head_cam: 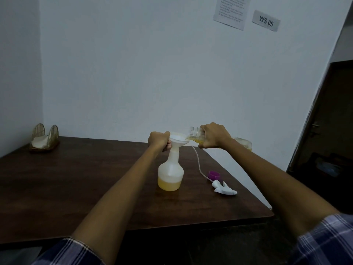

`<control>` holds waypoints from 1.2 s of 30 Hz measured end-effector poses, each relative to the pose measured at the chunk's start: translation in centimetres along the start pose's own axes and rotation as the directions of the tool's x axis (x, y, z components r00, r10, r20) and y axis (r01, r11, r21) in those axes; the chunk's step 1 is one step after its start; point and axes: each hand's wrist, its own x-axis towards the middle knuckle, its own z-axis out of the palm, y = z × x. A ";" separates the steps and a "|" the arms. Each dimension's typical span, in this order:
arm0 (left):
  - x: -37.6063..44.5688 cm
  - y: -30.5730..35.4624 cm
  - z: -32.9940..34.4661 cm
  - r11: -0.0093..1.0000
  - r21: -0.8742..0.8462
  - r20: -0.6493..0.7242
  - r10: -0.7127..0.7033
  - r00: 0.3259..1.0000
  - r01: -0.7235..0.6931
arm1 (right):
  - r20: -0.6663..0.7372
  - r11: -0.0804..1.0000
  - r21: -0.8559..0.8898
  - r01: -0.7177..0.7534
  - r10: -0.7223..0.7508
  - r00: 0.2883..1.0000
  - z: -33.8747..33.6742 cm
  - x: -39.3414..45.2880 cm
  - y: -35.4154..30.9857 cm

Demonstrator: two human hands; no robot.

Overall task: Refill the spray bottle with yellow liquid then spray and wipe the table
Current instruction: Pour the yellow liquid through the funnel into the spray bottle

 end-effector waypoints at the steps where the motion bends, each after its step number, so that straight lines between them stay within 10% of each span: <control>1: 0.0 0.0 0.0 1.000 -0.001 0.000 0.001 1.000 -0.001 | 0.002 1.000 -0.001 0.002 -0.002 1.000 0.0 0.0 0.0; 36: -0.1 0.0 -0.1 1.000 0.007 -0.002 0.003 1.000 -0.003 | 0.007 1.000 -0.005 -0.003 0.003 1.000 -0.5 -0.2 -0.2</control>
